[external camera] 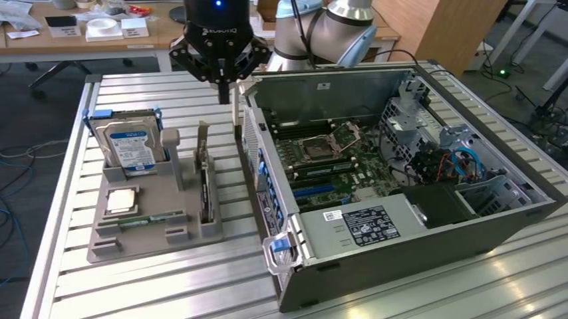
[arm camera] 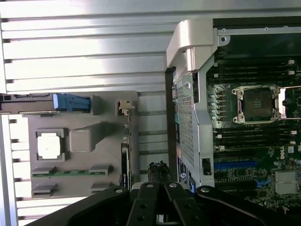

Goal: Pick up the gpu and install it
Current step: 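Reach for the gpu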

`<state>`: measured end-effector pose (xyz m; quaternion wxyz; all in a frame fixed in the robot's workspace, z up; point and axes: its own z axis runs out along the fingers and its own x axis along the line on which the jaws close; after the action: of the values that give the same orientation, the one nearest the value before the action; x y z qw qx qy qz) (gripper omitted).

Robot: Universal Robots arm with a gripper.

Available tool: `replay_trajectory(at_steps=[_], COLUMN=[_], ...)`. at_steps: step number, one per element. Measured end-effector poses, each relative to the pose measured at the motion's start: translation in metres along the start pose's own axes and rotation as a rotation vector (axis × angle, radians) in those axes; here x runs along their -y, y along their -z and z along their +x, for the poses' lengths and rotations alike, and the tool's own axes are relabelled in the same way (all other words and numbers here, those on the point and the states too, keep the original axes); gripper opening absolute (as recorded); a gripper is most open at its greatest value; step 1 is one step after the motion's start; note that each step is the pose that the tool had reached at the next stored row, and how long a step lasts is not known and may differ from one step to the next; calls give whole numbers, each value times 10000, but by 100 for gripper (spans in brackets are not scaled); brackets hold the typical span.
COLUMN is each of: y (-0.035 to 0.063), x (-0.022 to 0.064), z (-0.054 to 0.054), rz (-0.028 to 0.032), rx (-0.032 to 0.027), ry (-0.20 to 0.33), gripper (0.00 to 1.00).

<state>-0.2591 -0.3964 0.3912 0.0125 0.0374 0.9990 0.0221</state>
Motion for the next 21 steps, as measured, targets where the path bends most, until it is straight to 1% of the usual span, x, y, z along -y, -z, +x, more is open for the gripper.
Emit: replay_trajectory(at_steps=[9, 15, 21], y=[1, 0, -3], x=[1, 5, 10], z=[42, 118, 219], rz=[1, 0, 0], rx=[0, 1, 0], ry=[0, 0, 0], gripper=[11, 11, 11])
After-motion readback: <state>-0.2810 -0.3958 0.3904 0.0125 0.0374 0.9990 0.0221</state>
